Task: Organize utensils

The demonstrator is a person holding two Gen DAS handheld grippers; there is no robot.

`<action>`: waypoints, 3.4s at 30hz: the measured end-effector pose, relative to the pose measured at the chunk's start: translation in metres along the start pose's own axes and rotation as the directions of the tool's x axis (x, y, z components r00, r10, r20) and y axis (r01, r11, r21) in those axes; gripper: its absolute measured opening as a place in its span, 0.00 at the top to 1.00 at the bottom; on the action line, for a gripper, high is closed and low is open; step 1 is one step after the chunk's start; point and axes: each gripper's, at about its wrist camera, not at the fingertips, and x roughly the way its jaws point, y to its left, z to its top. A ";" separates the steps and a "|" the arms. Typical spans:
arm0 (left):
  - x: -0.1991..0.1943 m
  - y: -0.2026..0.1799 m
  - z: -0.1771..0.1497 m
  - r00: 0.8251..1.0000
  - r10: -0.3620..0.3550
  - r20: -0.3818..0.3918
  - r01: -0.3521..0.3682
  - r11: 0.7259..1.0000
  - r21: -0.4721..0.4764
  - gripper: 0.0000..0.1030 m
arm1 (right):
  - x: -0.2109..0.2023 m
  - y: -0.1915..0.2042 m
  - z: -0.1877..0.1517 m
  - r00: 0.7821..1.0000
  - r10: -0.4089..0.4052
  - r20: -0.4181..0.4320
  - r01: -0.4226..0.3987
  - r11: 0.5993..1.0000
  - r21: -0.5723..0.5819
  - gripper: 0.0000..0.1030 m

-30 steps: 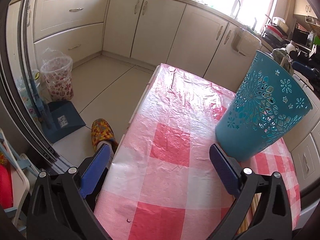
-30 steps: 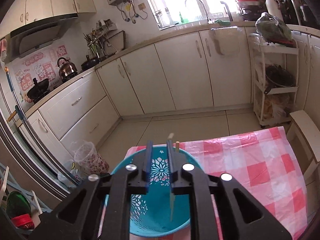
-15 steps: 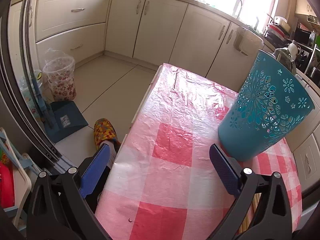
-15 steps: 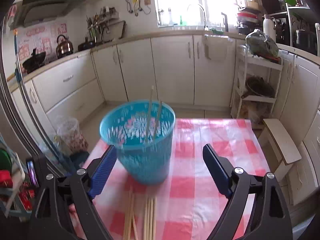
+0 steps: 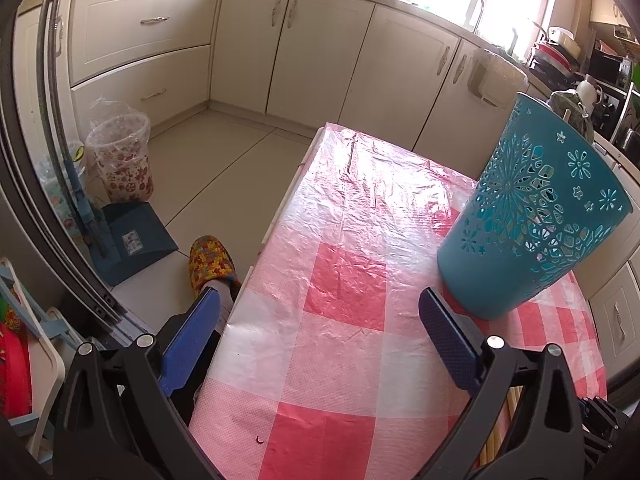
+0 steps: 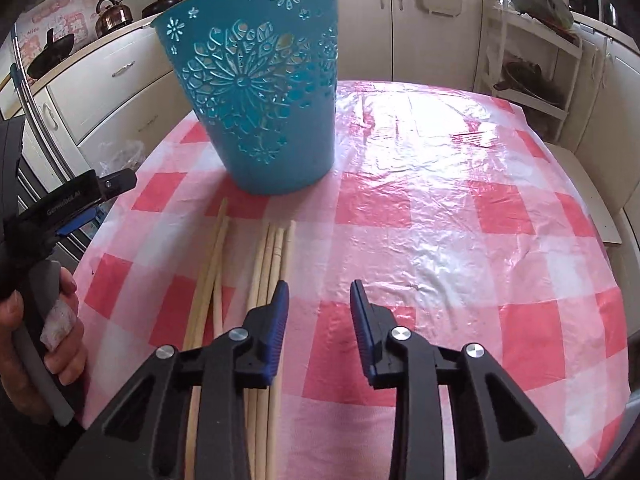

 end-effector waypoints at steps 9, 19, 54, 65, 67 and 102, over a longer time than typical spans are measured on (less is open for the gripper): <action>0.001 -0.003 0.000 1.000 0.001 -0.002 -0.001 1.000 0.006 0.07 | 0.012 0.005 0.000 1.000 -0.011 -0.008 0.010 0.999 -0.049 0.76; 0.001 -0.004 0.000 1.000 0.003 -0.004 -0.003 1.000 0.006 0.07 | 0.012 -0.003 0.002 0.997 -0.070 -0.014 0.070 0.997 -0.027 0.92; -0.011 -0.095 -0.048 0.977 0.113 -0.183 -0.050 0.946 0.320 0.09 | -0.009 -0.049 -0.007 1.000 0.025 0.011 -0.026 0.989 0.143 0.81; -0.005 -0.103 -0.051 0.976 0.124 -0.180 -0.052 0.931 0.361 0.15 | -0.006 -0.048 -0.006 1.000 0.023 0.002 -0.023 0.991 0.133 0.80; -0.002 -0.108 -0.052 0.975 0.109 -0.195 -0.028 0.925 0.378 0.23 | -0.006 -0.049 -0.006 1.000 0.021 0.001 -0.021 0.990 0.138 0.80; 0.002 -0.113 -0.035 0.932 -0.004 -0.364 0.306 0.549 0.778 0.95 | -0.007 -0.056 -0.005 1.000 0.010 0.003 -0.011 0.982 0.186 0.74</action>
